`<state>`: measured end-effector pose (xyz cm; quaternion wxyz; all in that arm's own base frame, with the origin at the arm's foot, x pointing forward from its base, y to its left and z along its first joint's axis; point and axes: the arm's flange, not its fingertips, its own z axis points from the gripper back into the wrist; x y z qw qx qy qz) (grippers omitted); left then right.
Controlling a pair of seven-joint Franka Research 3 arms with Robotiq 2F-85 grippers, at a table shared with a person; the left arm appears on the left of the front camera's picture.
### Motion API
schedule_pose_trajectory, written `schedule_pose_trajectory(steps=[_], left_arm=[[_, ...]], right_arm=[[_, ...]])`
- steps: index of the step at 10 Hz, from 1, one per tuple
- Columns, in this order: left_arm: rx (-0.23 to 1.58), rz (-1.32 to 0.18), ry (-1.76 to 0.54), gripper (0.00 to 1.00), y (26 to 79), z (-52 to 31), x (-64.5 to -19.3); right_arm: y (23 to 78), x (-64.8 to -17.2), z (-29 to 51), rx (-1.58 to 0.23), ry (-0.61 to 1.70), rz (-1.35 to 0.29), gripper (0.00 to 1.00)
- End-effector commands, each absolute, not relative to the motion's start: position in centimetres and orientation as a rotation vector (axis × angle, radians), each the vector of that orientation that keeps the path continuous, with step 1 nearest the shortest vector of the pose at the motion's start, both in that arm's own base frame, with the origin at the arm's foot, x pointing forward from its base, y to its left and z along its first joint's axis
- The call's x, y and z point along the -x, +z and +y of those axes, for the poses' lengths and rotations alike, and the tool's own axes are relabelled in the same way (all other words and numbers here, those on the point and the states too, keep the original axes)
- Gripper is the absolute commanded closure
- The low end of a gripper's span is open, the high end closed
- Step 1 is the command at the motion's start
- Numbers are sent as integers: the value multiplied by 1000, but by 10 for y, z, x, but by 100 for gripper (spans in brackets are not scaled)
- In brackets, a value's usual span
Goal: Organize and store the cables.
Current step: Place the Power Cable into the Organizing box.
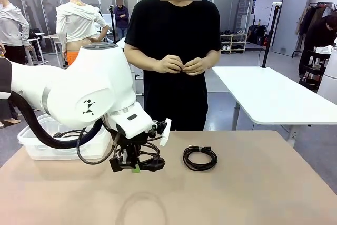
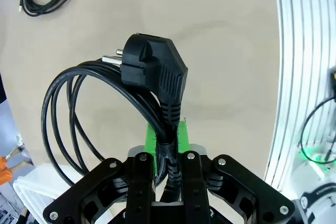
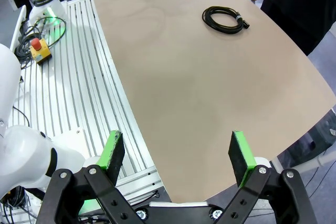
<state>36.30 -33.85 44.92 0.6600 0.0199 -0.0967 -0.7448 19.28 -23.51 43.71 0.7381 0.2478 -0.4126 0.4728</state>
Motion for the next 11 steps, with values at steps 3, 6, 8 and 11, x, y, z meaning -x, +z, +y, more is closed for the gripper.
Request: schedule_pose_trajectory(steps=[3, 6, 8, 11], left_arm=[[-51, -234, -1678, 100, 448, -341, -365], [4, -248, -1643, 83, 464, -273, -406], [-32, -301, -1627, 83, 491, -204, -443], [-2, -412, -1488, 83, 501, -113, -501]], right_arm=[[438, -192, -236, -542, 1053, -924, 0], [438, -192, -236, -542, 1053, -924, 0], [438, -192, -236, -542, 1053, -924, 0], [438, -192, -236, -542, 1053, -924, 0]])
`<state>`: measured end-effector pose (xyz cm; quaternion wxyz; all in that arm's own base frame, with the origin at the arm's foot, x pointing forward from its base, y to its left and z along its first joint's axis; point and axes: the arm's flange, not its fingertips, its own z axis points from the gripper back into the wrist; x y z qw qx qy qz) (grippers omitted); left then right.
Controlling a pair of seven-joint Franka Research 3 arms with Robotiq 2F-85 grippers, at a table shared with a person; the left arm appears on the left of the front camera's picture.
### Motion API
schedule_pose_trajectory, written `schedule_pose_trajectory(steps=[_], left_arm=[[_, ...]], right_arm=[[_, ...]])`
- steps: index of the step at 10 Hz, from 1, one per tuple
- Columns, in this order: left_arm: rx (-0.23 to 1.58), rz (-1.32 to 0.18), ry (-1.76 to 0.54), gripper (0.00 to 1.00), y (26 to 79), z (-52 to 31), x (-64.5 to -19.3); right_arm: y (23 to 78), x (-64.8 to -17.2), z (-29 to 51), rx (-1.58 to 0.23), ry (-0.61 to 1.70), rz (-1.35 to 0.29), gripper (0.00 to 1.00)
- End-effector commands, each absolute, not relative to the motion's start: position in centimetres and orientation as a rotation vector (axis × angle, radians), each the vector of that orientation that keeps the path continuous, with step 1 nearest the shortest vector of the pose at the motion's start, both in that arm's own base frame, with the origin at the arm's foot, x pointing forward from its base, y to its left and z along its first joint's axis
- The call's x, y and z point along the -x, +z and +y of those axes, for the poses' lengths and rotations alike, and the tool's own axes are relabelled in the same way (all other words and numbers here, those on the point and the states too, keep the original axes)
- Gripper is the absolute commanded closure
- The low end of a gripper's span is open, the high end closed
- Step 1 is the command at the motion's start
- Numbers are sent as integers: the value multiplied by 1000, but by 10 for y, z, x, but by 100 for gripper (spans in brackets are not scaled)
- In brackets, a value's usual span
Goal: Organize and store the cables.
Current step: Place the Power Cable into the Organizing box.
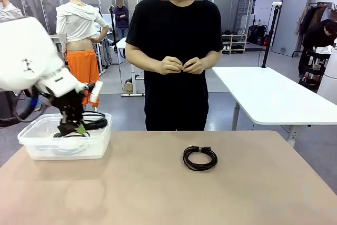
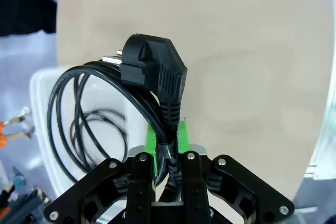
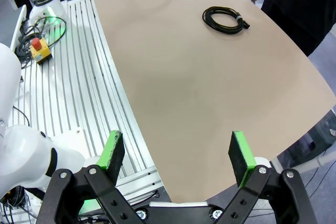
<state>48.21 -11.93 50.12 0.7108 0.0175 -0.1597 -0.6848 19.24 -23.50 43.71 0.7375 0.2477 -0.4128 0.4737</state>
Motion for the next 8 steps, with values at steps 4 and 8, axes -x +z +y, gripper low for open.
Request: schedule_pose_trajectory(steps=[4, 8], left_arm=[[-30, -347, -1477, 83, 499, -34, -560], [29, -284, -1454, 83, 460, -7, -607]], right_arm=[[438, -192, -236, -542, 1053, -924, 0], [438, -192, -236, -542, 1053, -924, 0]])
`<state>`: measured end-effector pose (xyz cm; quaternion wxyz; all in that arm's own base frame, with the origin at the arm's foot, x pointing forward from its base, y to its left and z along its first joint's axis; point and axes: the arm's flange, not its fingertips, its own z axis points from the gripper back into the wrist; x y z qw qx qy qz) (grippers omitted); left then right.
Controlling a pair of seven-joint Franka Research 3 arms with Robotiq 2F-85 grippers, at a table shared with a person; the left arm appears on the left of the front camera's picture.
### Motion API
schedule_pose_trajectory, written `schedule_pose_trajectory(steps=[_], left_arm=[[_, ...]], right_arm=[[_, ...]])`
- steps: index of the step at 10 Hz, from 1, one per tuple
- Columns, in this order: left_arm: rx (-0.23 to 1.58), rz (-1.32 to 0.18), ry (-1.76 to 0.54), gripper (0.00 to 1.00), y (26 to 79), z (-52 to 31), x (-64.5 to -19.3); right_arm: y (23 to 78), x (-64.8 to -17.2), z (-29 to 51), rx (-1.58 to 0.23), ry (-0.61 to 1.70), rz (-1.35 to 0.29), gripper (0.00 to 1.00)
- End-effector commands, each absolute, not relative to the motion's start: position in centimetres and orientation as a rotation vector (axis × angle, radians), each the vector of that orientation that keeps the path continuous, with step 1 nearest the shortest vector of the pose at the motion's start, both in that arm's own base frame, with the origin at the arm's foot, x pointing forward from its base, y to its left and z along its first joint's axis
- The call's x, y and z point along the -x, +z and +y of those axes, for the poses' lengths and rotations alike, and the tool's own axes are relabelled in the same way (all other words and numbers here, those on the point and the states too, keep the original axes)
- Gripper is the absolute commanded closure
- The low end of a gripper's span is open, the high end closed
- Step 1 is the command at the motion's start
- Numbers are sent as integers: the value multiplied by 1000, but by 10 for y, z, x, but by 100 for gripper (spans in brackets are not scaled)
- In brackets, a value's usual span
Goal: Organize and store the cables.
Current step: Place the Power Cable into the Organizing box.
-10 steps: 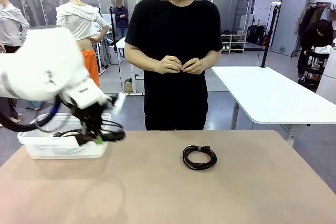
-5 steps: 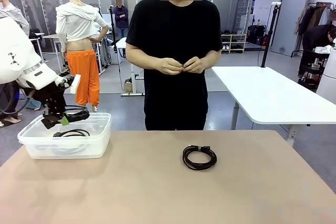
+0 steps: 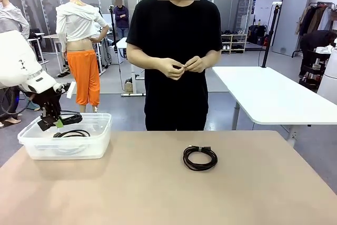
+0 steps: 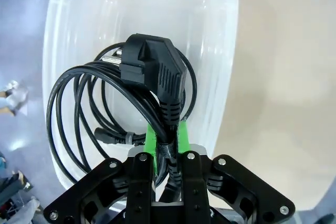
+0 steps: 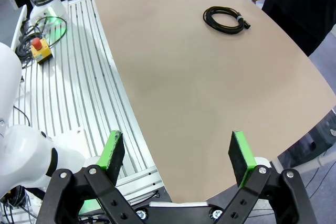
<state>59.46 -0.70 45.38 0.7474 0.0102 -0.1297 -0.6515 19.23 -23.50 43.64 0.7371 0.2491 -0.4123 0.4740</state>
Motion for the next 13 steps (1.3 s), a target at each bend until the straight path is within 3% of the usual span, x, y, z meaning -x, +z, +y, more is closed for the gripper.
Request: schedule_pose_trajectory(steps=[1, 2, 3, 4, 5, 6, 7, 9, 10, 11, 13], left_arm=[[31, -243, -1446, 83, 441, -7, -619], [42, -223, -1424, 83, 428, -6, -626], [69, -230, -1417, 54, 423, -5, -626], [78, -242, -1416, 48, 425, -2, -622], [70, -275, -1411, 19, 431, -1, -621], [73, -276, -1403, 14, 437, 0, -614], [72, -295, -1402, 0, 440, -2, -612], [64, -297, -1388, 0, 444, -5, -610], [56, -298, -1379, 6, 447, -6, -608], [45, -299, -1368, 0, 451, -8, -607], [32, -292, -1394, 0, 449, -6, -614]], right_arm=[[438, -192, -236, -542, 1053, -924, 0], [438, -192, -236, -542, 1053, -924, 0], [438, -192, -236, -542, 1053, -924, 0], [438, -192, -236, -542, 1053, -924, 0], [438, -192, -236, -542, 1053, -924, 0], [438, -192, -236, -542, 1053, -924, 0], [438, -192, -236, -542, 1053, -924, 0], [438, -192, -236, -542, 1053, -924, 0], [438, -192, -236, -542, 1053, -924, 0], [438, -192, -236, -542, 1053, -924, 0], [438, -192, -236, -542, 1053, -924, 0]])
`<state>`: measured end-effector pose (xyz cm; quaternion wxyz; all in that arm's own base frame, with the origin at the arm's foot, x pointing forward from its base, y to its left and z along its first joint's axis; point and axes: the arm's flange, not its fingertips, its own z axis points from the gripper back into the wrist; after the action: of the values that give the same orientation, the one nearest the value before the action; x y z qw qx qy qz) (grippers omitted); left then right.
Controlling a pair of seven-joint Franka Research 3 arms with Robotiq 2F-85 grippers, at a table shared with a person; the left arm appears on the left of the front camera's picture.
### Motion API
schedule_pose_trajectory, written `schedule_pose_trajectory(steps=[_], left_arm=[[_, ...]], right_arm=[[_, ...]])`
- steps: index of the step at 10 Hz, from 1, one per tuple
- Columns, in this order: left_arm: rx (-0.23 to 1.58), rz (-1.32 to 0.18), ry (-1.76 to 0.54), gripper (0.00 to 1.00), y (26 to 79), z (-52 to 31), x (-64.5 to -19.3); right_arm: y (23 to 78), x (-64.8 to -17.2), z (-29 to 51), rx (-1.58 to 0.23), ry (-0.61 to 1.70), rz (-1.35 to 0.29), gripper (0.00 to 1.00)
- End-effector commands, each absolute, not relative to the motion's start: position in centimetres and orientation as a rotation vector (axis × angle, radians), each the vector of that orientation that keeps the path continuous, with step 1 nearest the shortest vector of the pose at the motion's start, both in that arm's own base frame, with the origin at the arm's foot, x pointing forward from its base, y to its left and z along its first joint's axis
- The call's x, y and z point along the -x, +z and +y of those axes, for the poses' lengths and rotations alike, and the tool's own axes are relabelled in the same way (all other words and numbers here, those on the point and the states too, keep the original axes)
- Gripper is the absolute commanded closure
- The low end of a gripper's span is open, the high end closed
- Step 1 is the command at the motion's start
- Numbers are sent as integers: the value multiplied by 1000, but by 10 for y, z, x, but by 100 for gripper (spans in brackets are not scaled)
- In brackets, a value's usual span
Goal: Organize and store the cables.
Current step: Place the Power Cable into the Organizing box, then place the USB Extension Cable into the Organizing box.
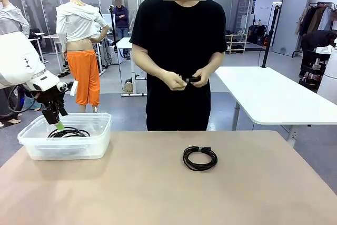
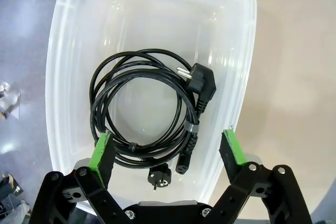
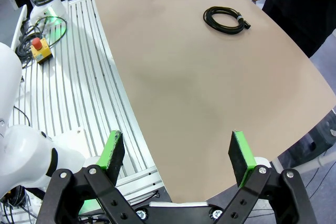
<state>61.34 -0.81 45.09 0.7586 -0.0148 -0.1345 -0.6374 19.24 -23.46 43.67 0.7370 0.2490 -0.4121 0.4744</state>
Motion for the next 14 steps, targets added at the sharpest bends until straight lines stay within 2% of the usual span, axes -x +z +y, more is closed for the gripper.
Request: schedule_pose_trajectory(steps=[1, 13, 14], left_arm=[[32, -292, -1394, 0, 449, -6, -614], [33, -292, -1390, 0, 450, -8, -614], [31, -329, -1381, 0, 481, -4, -600]], right_arm=[[438, -192, -236, -542, 1053, -924, 0], [438, -192, -236, -542, 1053, -924, 0], [438, -192, -236, -542, 1053, -924, 0]])
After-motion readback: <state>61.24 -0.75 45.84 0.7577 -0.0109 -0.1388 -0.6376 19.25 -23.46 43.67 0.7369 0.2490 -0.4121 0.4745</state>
